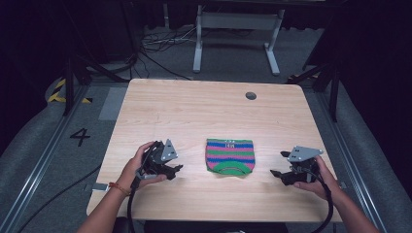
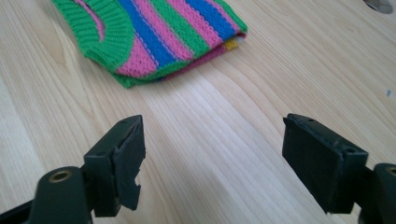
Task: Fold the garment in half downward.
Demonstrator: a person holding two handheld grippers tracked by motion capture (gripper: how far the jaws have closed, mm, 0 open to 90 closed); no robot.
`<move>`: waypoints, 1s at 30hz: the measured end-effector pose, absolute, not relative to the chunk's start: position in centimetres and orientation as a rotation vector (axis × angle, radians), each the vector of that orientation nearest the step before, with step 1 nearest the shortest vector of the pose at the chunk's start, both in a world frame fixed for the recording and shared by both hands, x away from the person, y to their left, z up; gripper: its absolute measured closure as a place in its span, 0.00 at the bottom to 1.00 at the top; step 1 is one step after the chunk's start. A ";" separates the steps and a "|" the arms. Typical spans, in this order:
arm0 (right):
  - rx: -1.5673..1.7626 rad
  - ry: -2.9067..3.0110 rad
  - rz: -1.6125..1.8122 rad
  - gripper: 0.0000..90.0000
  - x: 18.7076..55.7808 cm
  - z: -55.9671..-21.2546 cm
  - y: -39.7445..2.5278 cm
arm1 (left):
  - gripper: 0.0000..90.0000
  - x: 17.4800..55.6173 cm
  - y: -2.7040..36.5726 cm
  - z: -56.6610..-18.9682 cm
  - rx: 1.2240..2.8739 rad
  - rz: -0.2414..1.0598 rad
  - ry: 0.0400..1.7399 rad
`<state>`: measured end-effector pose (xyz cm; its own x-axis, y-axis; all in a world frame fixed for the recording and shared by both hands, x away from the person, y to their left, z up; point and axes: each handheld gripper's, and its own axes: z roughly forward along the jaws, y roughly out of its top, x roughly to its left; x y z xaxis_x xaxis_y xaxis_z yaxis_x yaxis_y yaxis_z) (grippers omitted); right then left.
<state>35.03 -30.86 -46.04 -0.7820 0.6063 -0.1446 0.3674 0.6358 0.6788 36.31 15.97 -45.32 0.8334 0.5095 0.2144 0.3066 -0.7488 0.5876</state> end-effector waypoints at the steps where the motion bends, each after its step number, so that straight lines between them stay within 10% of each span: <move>1: 0.780 2.492 0.920 0.24 34.9 -46.1 -31.1 | 0.26 36.2 16.4 -45.4 2.468 0.498 0.607; 30: 1.175 2.353 0.999 0.20 30.9 -50.3 -41.6 | 0.20 32.2 26.6 -48.7 2.295 0.362 0.923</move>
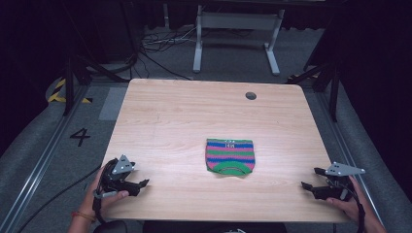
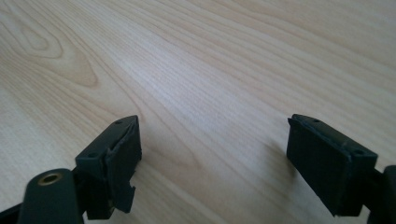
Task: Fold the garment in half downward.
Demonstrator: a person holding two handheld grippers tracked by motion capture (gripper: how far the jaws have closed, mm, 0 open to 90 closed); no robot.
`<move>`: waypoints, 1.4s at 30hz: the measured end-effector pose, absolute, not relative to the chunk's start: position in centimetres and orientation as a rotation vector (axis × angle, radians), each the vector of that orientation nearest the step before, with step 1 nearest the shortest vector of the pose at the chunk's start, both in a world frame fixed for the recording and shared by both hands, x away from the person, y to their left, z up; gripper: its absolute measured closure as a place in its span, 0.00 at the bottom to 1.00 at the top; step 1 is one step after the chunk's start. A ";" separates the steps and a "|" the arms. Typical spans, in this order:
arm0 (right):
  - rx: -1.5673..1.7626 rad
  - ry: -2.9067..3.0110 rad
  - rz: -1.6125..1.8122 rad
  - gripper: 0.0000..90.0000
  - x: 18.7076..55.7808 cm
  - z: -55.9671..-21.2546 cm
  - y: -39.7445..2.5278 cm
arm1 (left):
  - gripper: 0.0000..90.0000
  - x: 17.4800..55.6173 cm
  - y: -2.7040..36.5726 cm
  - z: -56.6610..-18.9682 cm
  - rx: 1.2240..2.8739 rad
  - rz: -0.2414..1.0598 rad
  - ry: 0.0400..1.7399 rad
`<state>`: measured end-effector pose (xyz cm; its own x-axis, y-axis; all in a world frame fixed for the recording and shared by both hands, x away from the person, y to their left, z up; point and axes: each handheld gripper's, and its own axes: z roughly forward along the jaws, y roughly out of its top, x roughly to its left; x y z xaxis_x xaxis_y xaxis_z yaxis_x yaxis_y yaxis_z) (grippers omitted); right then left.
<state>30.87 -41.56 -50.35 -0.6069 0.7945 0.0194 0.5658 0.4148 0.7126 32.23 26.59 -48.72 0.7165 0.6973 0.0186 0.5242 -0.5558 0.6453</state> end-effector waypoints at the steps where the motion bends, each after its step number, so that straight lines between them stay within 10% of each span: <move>1: 1.187 2.342 1.014 0.21 30.7 -50.5 -41.7 | 0.20 32.2 26.7 -48.8 2.289 0.364 0.936; 42: 1.204 2.325 1.007 0.17 30.5 -50.6 -41.6 | 0.15 32.0 27.1 -50.0 2.232 0.338 0.979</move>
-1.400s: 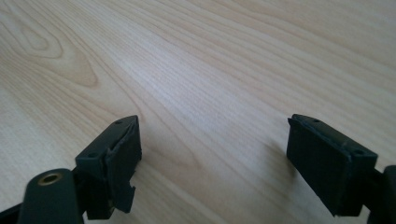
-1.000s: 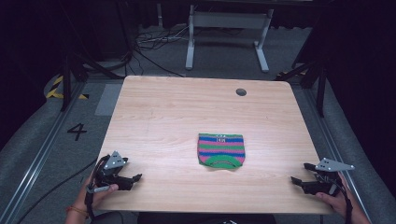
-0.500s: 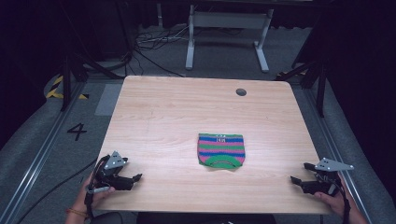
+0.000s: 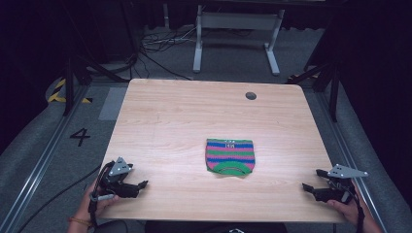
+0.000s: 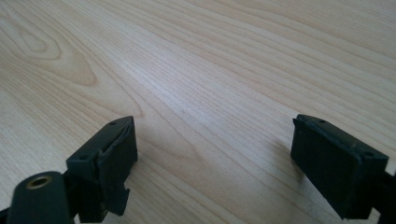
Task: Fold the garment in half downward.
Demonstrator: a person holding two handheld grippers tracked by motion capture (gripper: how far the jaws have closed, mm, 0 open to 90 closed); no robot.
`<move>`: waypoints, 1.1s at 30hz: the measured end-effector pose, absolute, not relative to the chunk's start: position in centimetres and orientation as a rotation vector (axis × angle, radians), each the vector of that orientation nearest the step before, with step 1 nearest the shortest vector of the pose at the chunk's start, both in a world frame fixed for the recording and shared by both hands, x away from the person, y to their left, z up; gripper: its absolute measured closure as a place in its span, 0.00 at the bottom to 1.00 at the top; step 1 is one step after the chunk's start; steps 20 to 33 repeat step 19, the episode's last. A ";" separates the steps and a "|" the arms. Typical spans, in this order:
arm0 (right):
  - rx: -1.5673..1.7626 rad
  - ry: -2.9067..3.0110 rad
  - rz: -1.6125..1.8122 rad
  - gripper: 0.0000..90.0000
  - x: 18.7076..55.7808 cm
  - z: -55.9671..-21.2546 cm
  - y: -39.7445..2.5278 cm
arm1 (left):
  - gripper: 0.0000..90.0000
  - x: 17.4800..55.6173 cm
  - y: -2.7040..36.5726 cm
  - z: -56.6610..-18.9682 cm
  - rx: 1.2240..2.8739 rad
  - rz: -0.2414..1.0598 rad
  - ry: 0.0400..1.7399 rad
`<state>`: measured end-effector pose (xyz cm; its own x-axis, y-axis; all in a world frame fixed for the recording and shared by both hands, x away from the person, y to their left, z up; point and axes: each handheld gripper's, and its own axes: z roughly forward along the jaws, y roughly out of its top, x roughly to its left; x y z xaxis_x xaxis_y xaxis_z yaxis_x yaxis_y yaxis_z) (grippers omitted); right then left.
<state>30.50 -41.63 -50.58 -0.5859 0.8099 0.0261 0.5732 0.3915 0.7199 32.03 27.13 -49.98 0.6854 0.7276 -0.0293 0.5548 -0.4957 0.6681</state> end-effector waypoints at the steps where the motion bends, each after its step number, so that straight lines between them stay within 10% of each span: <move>1: 1.205 2.325 1.008 0.17 30.5 -50.6 -41.6 | 0.15 32.0 27.1 -50.0 2.231 0.344 0.982; 33: 1.212 2.319 1.004 0.17 30.4 -50.6 -41.7 | 0.10 32.2 26.9 -50.0 2.232 0.341 1.013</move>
